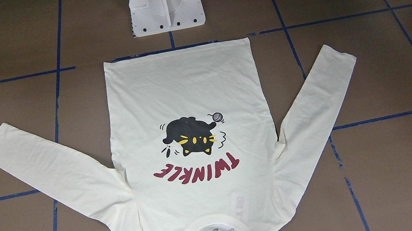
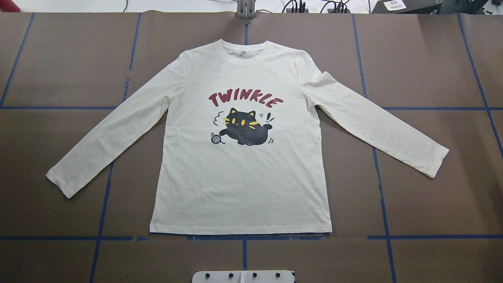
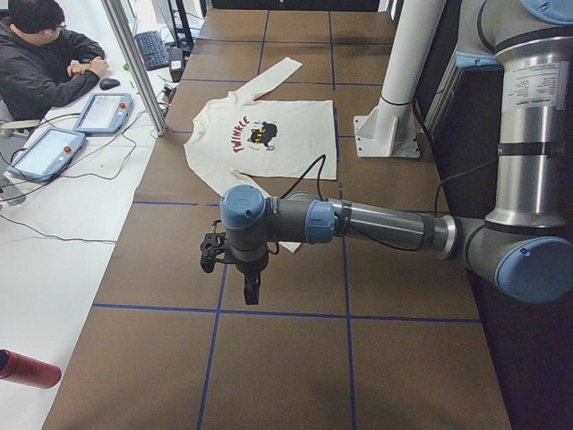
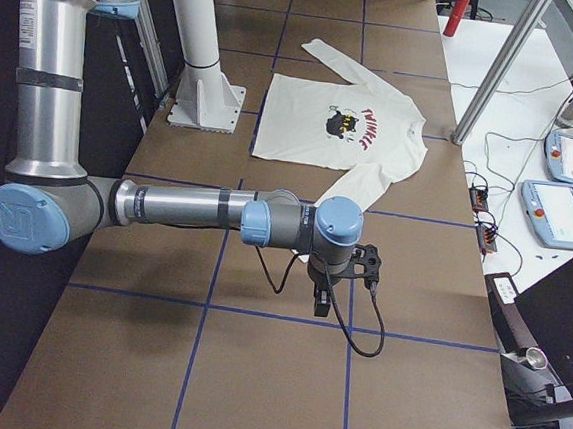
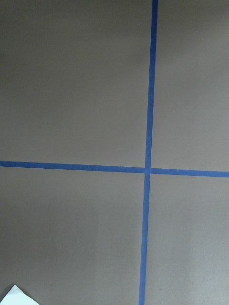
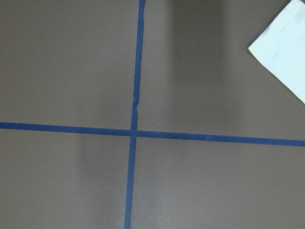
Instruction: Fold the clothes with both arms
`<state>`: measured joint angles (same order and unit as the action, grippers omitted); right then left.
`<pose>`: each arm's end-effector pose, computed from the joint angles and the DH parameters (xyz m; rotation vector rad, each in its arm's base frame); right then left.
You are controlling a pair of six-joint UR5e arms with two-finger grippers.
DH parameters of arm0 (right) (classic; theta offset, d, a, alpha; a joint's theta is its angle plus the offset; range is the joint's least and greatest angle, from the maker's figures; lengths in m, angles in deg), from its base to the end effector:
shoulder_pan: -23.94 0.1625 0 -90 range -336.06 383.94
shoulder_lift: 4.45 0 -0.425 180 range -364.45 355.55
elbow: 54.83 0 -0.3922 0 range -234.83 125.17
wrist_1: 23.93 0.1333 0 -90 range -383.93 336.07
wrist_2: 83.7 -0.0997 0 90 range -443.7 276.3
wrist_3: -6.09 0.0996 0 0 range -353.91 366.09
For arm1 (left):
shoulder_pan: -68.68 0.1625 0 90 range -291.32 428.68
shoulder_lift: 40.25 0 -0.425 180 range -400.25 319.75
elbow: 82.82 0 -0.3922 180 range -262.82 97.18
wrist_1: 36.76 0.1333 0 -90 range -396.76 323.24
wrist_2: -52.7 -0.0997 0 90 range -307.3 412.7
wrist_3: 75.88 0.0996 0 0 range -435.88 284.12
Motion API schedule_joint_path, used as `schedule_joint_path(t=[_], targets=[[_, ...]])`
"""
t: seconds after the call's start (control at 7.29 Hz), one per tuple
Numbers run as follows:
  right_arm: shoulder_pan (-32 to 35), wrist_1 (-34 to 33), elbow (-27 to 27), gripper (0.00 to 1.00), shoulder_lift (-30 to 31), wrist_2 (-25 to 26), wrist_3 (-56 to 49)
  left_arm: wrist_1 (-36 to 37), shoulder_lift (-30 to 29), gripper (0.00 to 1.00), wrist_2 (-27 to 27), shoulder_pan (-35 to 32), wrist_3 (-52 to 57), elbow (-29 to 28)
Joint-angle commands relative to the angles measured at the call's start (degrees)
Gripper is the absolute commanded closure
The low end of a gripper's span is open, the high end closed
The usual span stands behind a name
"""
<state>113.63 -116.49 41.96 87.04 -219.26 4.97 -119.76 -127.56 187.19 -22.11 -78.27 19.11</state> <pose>0.0596 -0.4827 0.6160 0.0509 -0.7947 -0.0426 -0.0700 -0.4686 0.5912 0.0263 0.7769 -0.0375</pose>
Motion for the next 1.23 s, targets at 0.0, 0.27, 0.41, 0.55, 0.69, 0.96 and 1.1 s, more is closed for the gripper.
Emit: schedule_joint_path(t=[0.0, 0.27, 0.41, 0.55, 0.69, 0.96, 1.1], targets=[[-0.1, -0.2, 1.6, 0.0, -2.9, -0.6, 0.6, -2.9, -0.2, 0.0, -0.1, 0.0, 0.1, 1.1], [-0.2, 0.2, 1.6, 0.0, -1.7, -2.8, 2.5, -3.6, -0.4, 0.0, 0.3, 0.0, -0.1, 1.8], [-0.9, 3.1, 1.8, 0.0, -1.4, -2.9, 3.5, -6.1, -3.9, 0.0, -0.4, 0.4, -0.4, 1.2], [-2.9, 4.4, 2.3, 0.0, -1.6, -2.8, 9.1, -6.1, -3.9, 0.0, -0.1, 0.5, -0.8, 1.3], [-6.2, 6.9, 4.3, 0.0, -1.4, -2.9, 14.4, -6.3, -4.5, 0.0, -0.2, 0.5, -0.5, 1.6], [-13.5, 10.9, 6.5, 0.0, -0.6, -2.3, 18.1, -7.3, -4.9, 0.0, 1.8, 0.5, -0.4, 2.9], [-17.5, 14.6, 6.5, 0.0, 0.3, 1.1, 25.4, -7.5, -4.5, 0.0, 1.8, 0.6, 0.1, 3.1]])
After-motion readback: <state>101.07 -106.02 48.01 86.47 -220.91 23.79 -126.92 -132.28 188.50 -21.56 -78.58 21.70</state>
